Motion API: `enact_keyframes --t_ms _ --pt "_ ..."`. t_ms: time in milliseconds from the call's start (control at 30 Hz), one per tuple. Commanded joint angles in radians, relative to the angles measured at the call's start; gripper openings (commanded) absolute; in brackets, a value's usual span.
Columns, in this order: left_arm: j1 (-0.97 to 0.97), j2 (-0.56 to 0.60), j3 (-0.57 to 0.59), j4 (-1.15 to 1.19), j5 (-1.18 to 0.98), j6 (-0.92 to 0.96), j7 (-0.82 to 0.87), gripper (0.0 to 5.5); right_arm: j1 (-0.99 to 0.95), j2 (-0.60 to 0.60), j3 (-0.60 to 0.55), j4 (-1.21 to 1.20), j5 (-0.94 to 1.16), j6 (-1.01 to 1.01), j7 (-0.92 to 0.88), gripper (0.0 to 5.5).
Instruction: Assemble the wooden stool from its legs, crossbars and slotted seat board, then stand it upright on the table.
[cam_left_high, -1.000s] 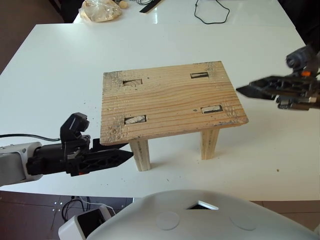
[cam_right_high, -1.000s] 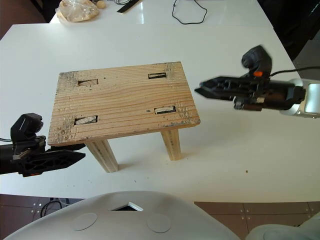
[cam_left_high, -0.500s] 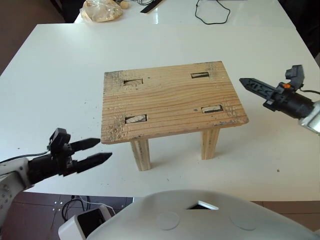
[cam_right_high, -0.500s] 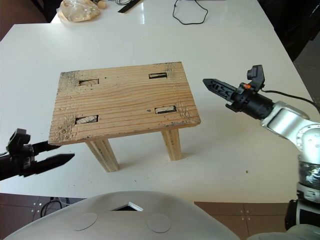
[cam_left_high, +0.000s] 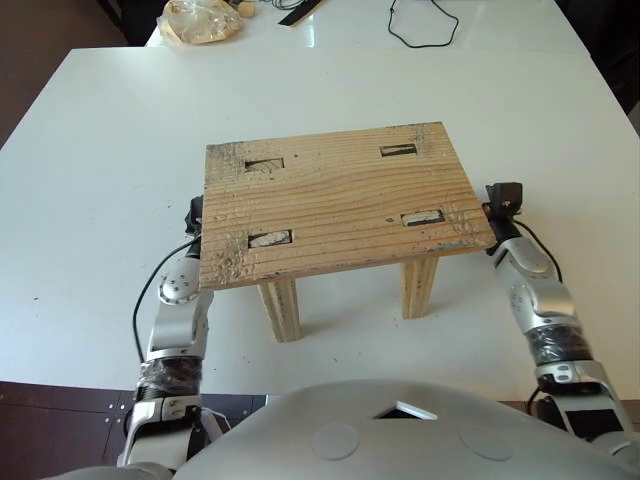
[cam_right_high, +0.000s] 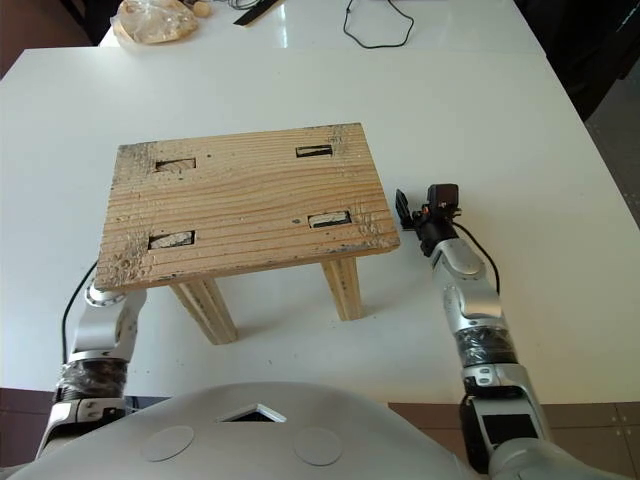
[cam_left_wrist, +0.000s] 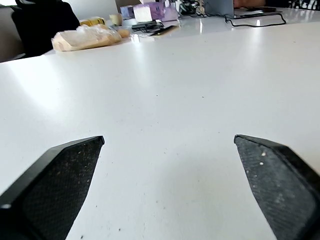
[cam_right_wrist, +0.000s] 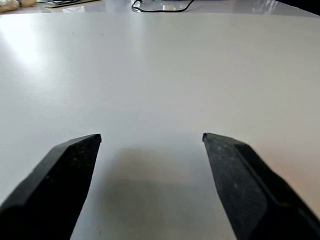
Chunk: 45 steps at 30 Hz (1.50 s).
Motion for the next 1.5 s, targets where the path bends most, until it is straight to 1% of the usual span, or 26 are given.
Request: enact_keyframes --t_ms 33,100,200,300,367,467,500,633,867,1100,1500 --pt "-0.114 -0.039 0.018 0.203 0.027 -0.113 0.053 4.8 -0.047 0.075 -0.026 0.112 -0.053 -0.096 0.011 3.76" --pt "-0.155 -0.044 0.022 0.29 0.039 -0.174 0.07 4.8 -0.067 0.104 -0.037 0.154 -0.071 -0.136 0.02 3.76" --pt "-0.189 -0.059 0.022 0.357 0.04 -0.238 0.072 4.8 -0.095 0.127 -0.051 0.201 -0.099 -0.185 0.035 3.76" --pt "-0.197 -0.083 0.027 0.382 0.018 -0.288 0.058 4.46 -0.117 0.141 -0.067 0.238 -0.113 -0.21 0.052 3.76" --pt "-0.199 -0.097 0.028 0.394 0.015 -0.303 0.061 4.03 -0.13 0.145 -0.079 0.259 -0.119 -0.223 0.063 3.76" --pt "-0.207 -0.108 0.023 0.431 0.037 -0.322 0.079 3.55 -0.152 0.149 -0.096 0.296 -0.134 -0.239 0.077 3.76" --pt "-0.209 -0.11 0.021 0.443 0.046 -0.321 0.089 3.5 -0.16 0.151 -0.101 0.309 -0.139 -0.244 0.081 3.76" --pt "-0.225 -0.108 0.023 0.489 0.085 -0.35 0.15 3.5 -0.203 0.159 -0.107 0.365 -0.166 -0.268 0.076 3.76" --pt "-0.253 -0.112 0.042 0.521 0.069 -0.389 0.169 3.5 -0.24 0.169 -0.13 0.422 -0.196 -0.301 0.066 3.76" --pt "-0.281 -0.107 0.053 0.558 0.074 -0.403 0.182 3.5 -0.262 0.177 -0.135 0.449 -0.212 -0.321 0.063 3.76" --pt "-0.253 -0.117 0.047 0.557 0.082 -0.38 0.209 3.5 -0.252 0.204 -0.122 0.433 -0.224 -0.315 0.086 3.76"
